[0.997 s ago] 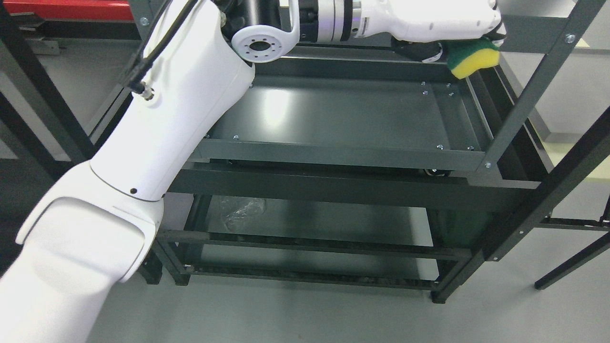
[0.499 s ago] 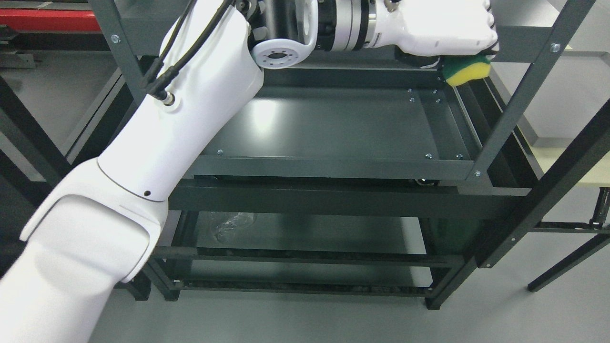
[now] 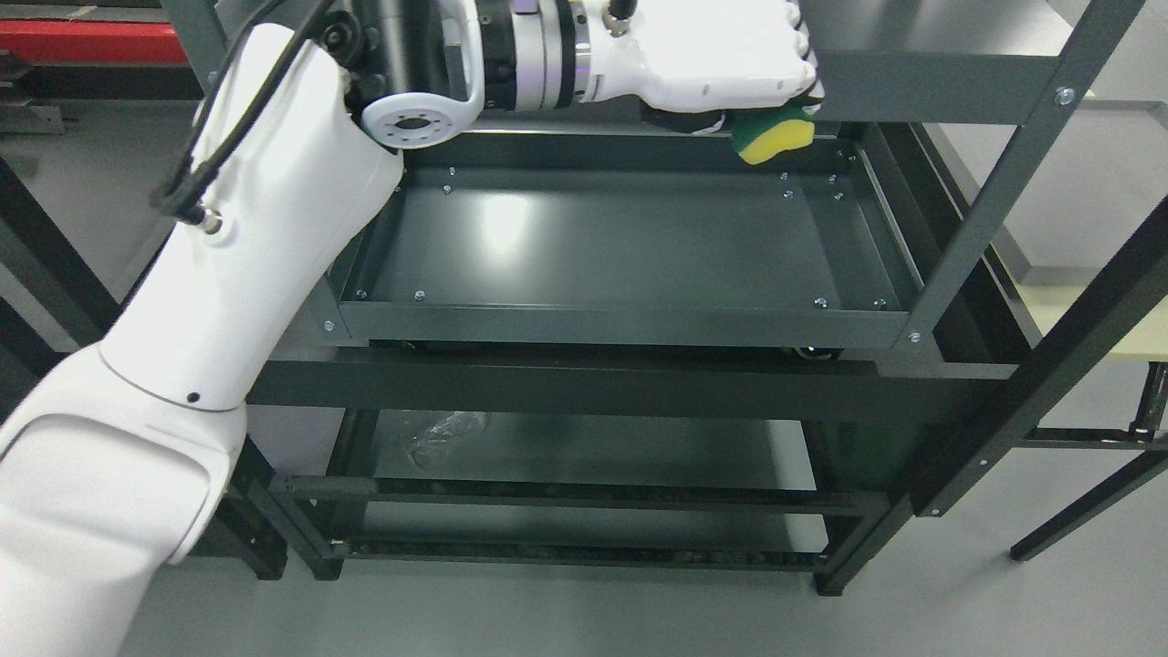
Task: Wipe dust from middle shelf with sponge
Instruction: 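Wipe the sponge along the middle shelf surface away from the far edge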
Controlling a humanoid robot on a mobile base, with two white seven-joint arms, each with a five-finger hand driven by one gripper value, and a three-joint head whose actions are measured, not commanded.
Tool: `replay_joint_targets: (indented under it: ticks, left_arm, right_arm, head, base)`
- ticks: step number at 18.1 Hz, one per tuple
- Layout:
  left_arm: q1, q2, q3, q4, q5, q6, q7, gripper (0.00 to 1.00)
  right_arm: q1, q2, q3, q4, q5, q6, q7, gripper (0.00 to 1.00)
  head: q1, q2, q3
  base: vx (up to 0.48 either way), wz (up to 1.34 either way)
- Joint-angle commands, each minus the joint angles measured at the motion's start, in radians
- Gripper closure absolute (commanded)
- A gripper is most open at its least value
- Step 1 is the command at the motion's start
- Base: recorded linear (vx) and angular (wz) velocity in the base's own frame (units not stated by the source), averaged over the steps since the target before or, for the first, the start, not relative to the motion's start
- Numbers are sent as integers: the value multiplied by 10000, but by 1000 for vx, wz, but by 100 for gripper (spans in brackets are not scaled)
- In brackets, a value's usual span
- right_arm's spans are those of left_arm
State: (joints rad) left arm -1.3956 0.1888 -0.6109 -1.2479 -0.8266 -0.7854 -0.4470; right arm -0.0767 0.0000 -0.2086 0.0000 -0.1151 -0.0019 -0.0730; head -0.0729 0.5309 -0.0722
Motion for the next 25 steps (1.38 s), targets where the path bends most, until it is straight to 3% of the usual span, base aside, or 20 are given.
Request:
replay_joint_targets:
  ticks: [1, 12, 16, 18, 21, 23, 25]
  left_arm:
    - [716, 2726, 1244, -2184, 1055, 0, -452, 100]
    - [1974, 6255, 4036, -2722, 2772, 0, -1204, 100]
    - [2741, 6870, 4972, -2722, 3479, 0, -1543, 100]
    - [2880, 6856, 4989, -2722, 3511, 0, -1543, 100]
    - [2819, 6261, 4837, -2707, 3435, 0, -1573, 100]
    - [2666, 5190, 4729, -2616, 3221, 0, -1940, 100]
    - [2086, 3702, 3737, -2203, 2944, 0, -2003, 100]
  right_arm:
    - [0, -175, 0, -174, 0, 724, -6, 0]
    - [0, -175, 0, -174, 0, 724, 9, 0]
    - [0, -175, 0, -174, 0, 724, 9, 0]
    - [0, -175, 0, -174, 0, 724, 9, 0]
    - [0, -175, 0, -174, 0, 724, 9, 0]
    - [0, -175, 0, -174, 0, 724, 9, 0]
    - [0, -175, 0, -174, 0, 724, -6, 0]
  head:
    - [0, 0, 0]
    - [0, 0, 0]
    - [0, 0, 0]
    - [0, 0, 0]
    - [0, 0, 0]
    - [0, 0, 0]
    - [0, 0, 0]
  base:
    - [0, 0]
    - [0, 0]
    - [0, 0]
    - [0, 0]
    - [0, 0]
    - [0, 0]
    - [0, 0]
